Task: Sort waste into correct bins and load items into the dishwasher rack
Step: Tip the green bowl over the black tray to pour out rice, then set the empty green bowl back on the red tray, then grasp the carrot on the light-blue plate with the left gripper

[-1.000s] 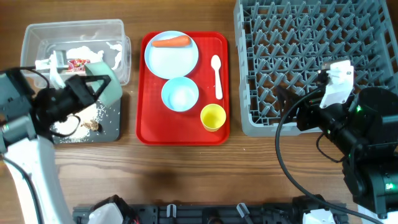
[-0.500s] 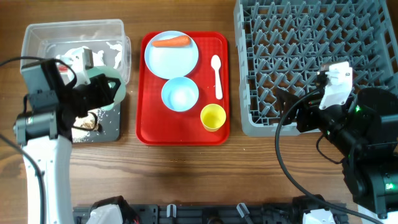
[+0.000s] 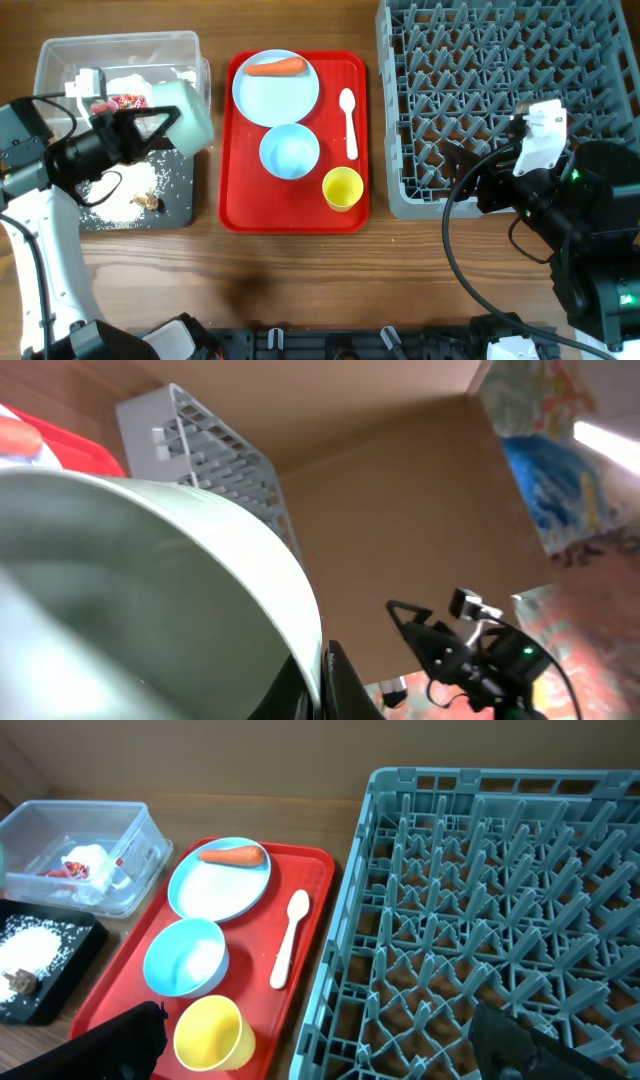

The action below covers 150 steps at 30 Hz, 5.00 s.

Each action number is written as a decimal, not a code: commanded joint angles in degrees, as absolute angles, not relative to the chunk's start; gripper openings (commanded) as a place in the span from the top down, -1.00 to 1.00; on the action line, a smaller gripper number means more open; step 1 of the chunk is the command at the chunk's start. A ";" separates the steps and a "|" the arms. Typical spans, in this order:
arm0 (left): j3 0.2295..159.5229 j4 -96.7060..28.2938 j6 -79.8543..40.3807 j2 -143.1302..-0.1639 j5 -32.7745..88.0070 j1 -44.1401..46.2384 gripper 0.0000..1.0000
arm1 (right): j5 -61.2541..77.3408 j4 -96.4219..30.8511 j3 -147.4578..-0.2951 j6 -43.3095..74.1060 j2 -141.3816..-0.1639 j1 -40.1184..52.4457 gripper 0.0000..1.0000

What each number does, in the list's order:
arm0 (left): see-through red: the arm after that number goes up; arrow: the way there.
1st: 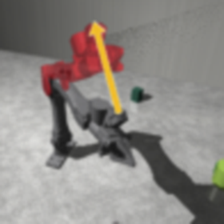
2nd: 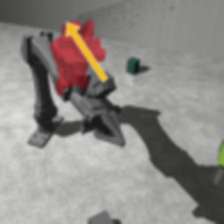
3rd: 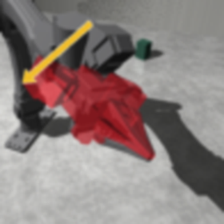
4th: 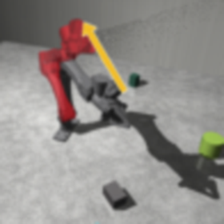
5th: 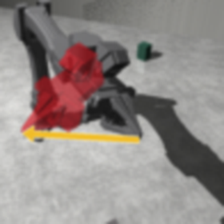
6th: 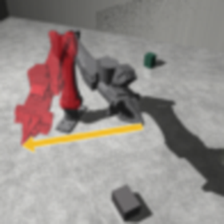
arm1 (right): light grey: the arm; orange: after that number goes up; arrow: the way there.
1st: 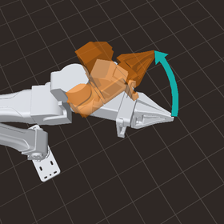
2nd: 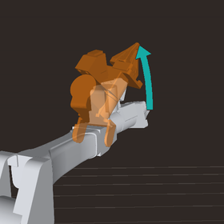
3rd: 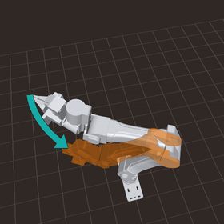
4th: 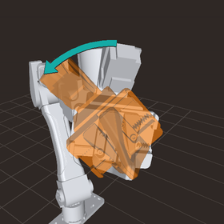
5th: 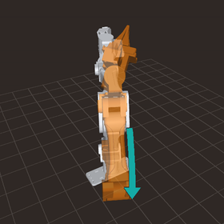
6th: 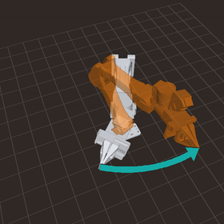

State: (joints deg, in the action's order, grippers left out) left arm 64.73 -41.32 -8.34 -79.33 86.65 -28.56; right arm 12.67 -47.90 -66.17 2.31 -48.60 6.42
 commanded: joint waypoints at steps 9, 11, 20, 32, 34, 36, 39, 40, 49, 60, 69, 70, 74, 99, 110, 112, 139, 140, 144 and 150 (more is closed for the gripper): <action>65.25 -54.50 -6.26 -79.31 33.26 -2.87 0.92 | 13.39 -47.92 -67.48 1.56 -48.60 6.13 -1.00; 65.25 -56.71 -6.52 -79.31 23.75 4.69 0.92 | 13.39 -47.64 -67.48 1.65 -48.66 6.13 -1.00; 56.45 -48.97 -15.33 -79.75 3.75 23.86 0.92 | 13.41 -47.57 -67.51 2.13 -48.66 6.13 -1.00; 51.64 -36.67 -15.92 -91.05 4.43 30.06 0.92 | 14.50 -46.92 -67.48 2.09 -48.66 6.13 -0.99; 51.64 -36.91 -15.94 -91.68 5.37 31.11 0.92 | 14.52 -46.78 -67.48 2.09 -48.66 6.13 -1.00; 51.66 -36.69 -15.97 -91.61 5.48 31.40 0.52 | 14.57 -46.28 -67.48 2.17 -48.66 6.13 -0.99; 52.29 -36.73 -17.61 -91.55 5.30 31.00 -0.13 | 15.64 -44.05 -67.48 6.87 -48.64 6.13 -0.99; 54.02 -38.02 -18.41 -91.50 5.28 30.63 -0.20 | 16.03 -43.11 -67.51 8.14 -48.64 6.13 -0.99; 75.29 -49.95 -17.93 -91.50 5.48 29.32 -0.76 | 18.17 -39.00 -67.51 9.23 -48.66 6.13 -0.99; 94.94 -37.65 -19.55 -114.04 0.73 17.63 -0.81 | 19.44 -38.61 -67.48 10.68 -49.98 6.13 -0.99; 99.68 -24.58 -34.02 -129.40 -4.29 14.20 -0.54 | 19.40 -41.54 -67.48 10.44 -52.07 6.13 -0.99; 99.68 -23.99 -34.81 -129.40 -5.04 14.35 -0.54 | 19.42 -41.60 -67.48 10.44 -52.69 6.13 -0.99; 99.66 -23.51 -36.56 -129.82 -6.13 14.28 -0.54 | 19.42 -41.54 -67.48 10.46 -55.48 6.13 -0.99; 99.66 -26.02 -34.61 -133.95 -5.45 13.98 -0.07 | 22.41 -43.94 -67.48 8.95 -58.17 6.13 -0.99; 99.77 -41.56 -30.26 -132.57 1.06 13.91 -0.40 | 22.39 -44.14 -67.48 8.62 -58.19 6.13 -0.99; 101.21 -41.65 -30.52 -129.40 1.08 13.91 -0.67 | 22.39 -44.10 -67.48 7.51 -58.19 6.13 -0.99; 102.21 -23.86 31.31 -131.28 4.05 13.98 -0.72 | 22.39 -44.16 -67.48 7.51 -58.19 6.13 -1.00; 102.21 -24.25 31.31 -131.28 4.08 13.98 -0.72 | 22.39 -44.18 -67.48 7.53 -58.19 6.13 -0.99; 102.21 -25.30 33.67 -131.37 4.56 13.67 -0.71 | 22.37 -44.16 -67.48 7.53 -58.19 6.13 -0.99; 102.21 -25.30 34.30 -133.23 5.10 13.52 -0.69 | 22.37 -44.16 -67.48 7.53 -58.19 6.13 -0.99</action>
State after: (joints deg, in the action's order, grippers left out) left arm 101.36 -25.47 32.62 -130.41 3.81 14.06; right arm 21.04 -44.14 -66.17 8.71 -58.28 6.42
